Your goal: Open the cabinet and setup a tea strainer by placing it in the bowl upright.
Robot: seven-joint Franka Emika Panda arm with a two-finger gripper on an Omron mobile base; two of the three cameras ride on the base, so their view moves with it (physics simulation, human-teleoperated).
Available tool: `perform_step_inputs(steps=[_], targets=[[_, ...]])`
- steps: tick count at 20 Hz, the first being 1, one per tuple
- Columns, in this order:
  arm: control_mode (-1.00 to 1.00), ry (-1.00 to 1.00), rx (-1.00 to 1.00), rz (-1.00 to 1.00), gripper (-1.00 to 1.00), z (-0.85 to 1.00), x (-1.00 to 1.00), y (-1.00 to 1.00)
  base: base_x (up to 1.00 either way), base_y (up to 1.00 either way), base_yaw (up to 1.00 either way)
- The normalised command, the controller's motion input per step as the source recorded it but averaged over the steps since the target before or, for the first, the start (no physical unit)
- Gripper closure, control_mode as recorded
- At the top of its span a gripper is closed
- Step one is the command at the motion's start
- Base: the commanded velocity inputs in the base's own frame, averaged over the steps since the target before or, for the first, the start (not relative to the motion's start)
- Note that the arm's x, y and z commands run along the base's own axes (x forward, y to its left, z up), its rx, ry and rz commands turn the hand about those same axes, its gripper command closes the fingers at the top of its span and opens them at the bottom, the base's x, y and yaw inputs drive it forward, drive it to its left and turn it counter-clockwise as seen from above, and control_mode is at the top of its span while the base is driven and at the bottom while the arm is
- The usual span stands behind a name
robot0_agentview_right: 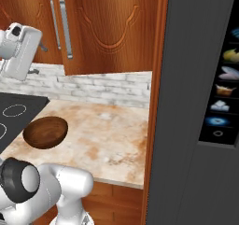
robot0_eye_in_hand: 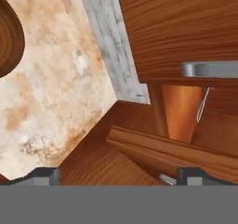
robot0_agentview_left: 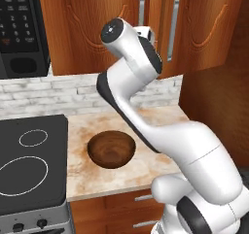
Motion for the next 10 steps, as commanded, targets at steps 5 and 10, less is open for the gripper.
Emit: perform_step_inputs(steps=[5,10], targets=[[-1.0,0.1,-0.14,-0.09,-1.0,-0.16,0.3,0.0,0.0,0.0,0.0],[-1.0,0.01,-0.16,-0.12,-1.0,-0.03,0.06,-0.05,0.0,0.0,0.0]])
